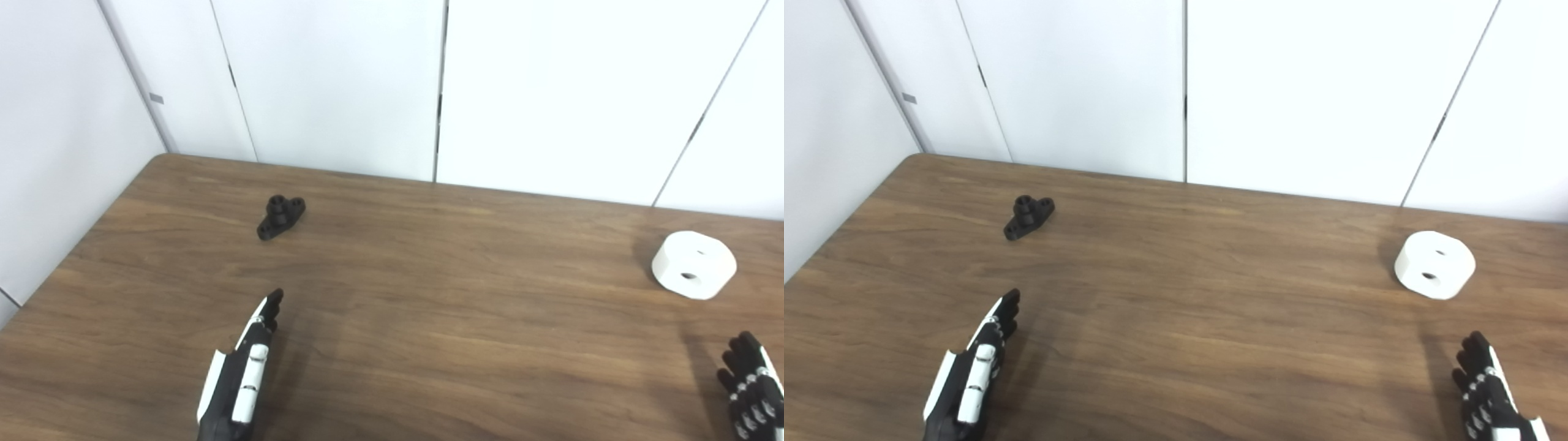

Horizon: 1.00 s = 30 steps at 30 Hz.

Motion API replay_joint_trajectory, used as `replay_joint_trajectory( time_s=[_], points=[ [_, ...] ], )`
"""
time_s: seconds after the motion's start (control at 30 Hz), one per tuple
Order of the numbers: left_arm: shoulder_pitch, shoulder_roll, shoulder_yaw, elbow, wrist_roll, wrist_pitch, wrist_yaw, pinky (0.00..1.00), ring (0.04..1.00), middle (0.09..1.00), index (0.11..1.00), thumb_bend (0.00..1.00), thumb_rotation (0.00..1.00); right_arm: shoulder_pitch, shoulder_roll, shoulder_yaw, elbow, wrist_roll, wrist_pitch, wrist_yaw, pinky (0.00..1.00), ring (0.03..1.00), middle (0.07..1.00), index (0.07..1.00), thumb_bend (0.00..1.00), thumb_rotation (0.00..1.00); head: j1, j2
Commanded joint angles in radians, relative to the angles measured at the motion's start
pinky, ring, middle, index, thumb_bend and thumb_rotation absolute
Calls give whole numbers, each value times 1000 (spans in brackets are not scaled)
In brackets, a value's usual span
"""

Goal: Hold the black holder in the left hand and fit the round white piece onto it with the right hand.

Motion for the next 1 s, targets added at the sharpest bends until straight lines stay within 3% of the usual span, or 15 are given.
replay_joint_trajectory(
  time_s=[0.0,0.17,0.23,0.3,0.4,0.57,0.6,0.73,0.97],
  points=[
    [34,-43,-24,17,6,-1,-2,1000,1000,984,952,477,1000,28,-1,-1,70,5,-14,6,1000,1000,1000,1000,717,1000,1,-3],
    [39,-49,-24,23,31,-14,18,1000,995,974,941,469,991,31,-2,-3,72,2,-27,8,1000,1000,1000,1000,728,1000,-1,-8],
    [41,-53,-26,16,55,-13,32,999,989,966,931,444,932,31,-4,-4,72,5,-26,10,1000,1000,1000,1000,734,1000,-5,-7],
    [44,-57,-26,1,83,-6,47,989,982,958,909,418,788,31,-7,-7,71,4,-22,9,1000,1000,1000,1000,746,1000,-9,-5],
    [46,-63,-20,-42,205,29,89,921,947,934,889,401,546,30,-12,-8,82,15,-26,19,1000,1000,1000,1000,761,1000,-12,-8],
    [9,-65,4,-90,305,59,144,895,913,899,843,505,78,31,-13,-8,82,19,-28,25,1000,1000,1000,996,775,1000,-19,-12],
    [-7,-70,15,-101,329,71,164,896,911,896,838,521,40,32,-13,-8,79,17,-26,24,1000,1000,1000,995,774,1000,-23,-11],
    [-65,-62,49,-135,457,132,224,869,879,861,798,604,2,34,-8,-7,71,10,-15,17,1000,1000,1000,986,787,1000,-21,-16],
    [-190,8,95,-123,649,274,276,886,895,860,790,662,71,35,-5,1,99,1,-43,23,1000,1000,1000,1000,780,1000,-39,-33]
  ],
)
